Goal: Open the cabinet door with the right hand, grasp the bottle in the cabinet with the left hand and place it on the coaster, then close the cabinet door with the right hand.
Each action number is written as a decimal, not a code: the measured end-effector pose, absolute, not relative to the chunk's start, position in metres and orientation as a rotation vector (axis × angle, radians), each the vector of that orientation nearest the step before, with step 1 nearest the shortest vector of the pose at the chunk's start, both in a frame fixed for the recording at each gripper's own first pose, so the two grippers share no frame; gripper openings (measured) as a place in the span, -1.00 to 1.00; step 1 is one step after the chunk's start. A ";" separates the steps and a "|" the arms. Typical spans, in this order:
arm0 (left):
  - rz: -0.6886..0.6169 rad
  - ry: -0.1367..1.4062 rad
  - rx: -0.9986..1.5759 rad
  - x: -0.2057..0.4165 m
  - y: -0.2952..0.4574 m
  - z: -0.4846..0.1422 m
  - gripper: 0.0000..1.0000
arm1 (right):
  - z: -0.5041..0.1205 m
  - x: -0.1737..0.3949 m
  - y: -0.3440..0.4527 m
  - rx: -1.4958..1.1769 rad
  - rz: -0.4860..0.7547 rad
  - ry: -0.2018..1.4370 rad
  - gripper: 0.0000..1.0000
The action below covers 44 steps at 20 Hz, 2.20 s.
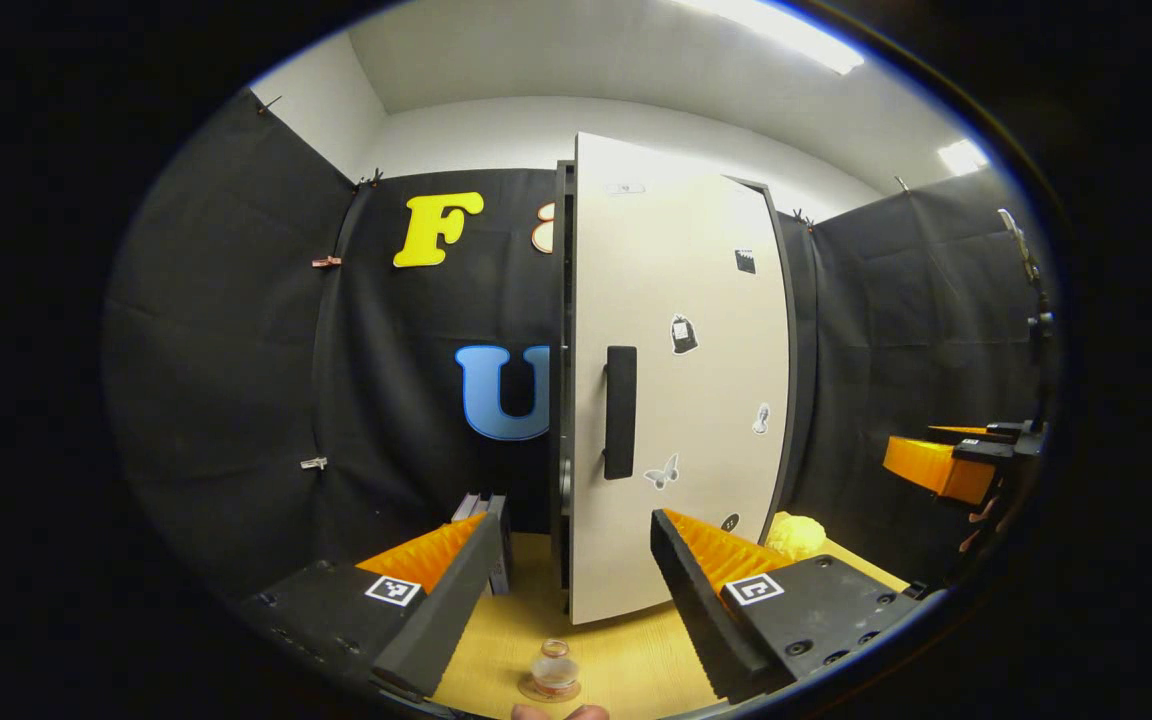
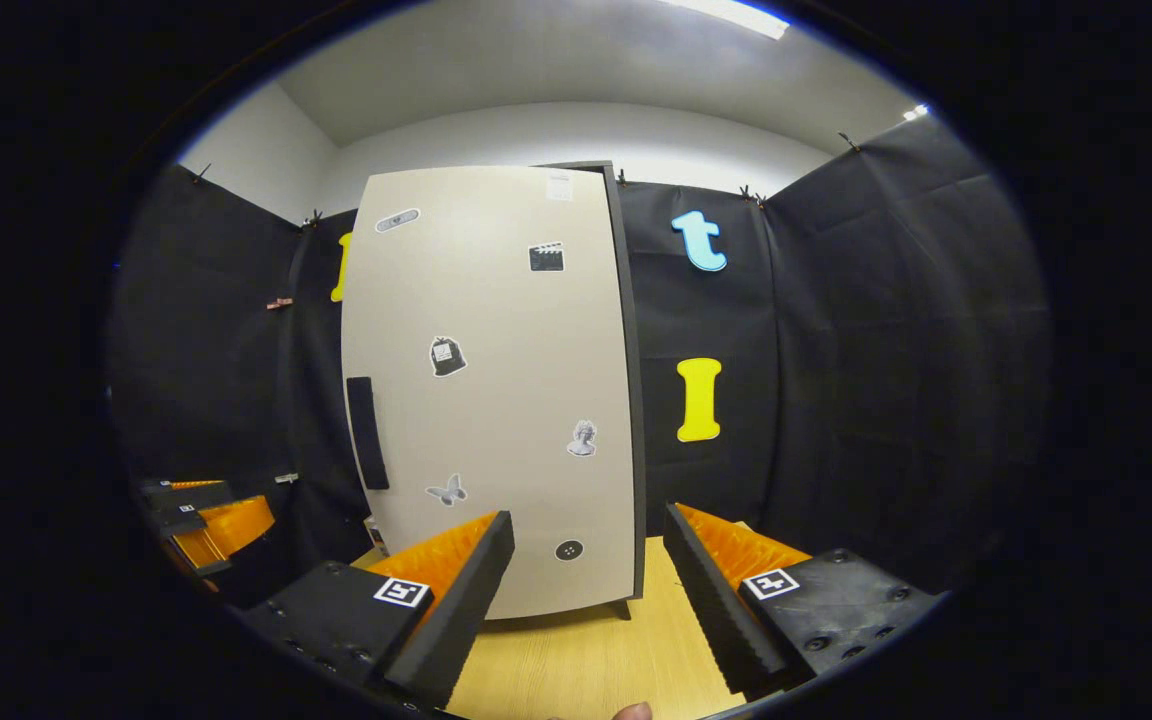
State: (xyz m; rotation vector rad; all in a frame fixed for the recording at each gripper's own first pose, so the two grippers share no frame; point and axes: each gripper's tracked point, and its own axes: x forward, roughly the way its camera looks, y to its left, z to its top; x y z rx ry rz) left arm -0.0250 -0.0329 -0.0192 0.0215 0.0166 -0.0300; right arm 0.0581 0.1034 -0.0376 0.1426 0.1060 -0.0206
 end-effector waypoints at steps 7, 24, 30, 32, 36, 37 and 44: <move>-0.034 0.017 0.028 -0.025 -0.034 -0.020 0.89 | -0.040 0.059 0.101 0.132 -0.030 0.109 0.95; -0.024 0.004 0.051 -0.026 -0.033 -0.019 0.89 | -0.050 0.062 0.092 0.095 -0.053 0.135 0.95; -0.024 0.005 0.053 -0.026 -0.032 -0.019 0.90 | -0.048 0.062 0.093 0.103 -0.033 0.127 0.95; -0.024 0.004 0.055 -0.026 -0.032 -0.017 0.90 | -0.049 0.063 0.094 0.096 -0.028 0.125 0.95; -0.024 0.004 0.050 -0.025 -0.032 -0.018 0.90 | -0.049 0.063 0.094 0.084 -0.025 0.122 0.95; -0.026 0.006 0.050 -0.025 -0.031 -0.018 0.90 | -0.049 0.063 0.094 0.085 -0.025 0.122 0.95; -0.033 0.004 0.061 -0.025 -0.034 -0.017 0.90 | -0.050 0.064 0.095 0.088 -0.025 0.122 0.95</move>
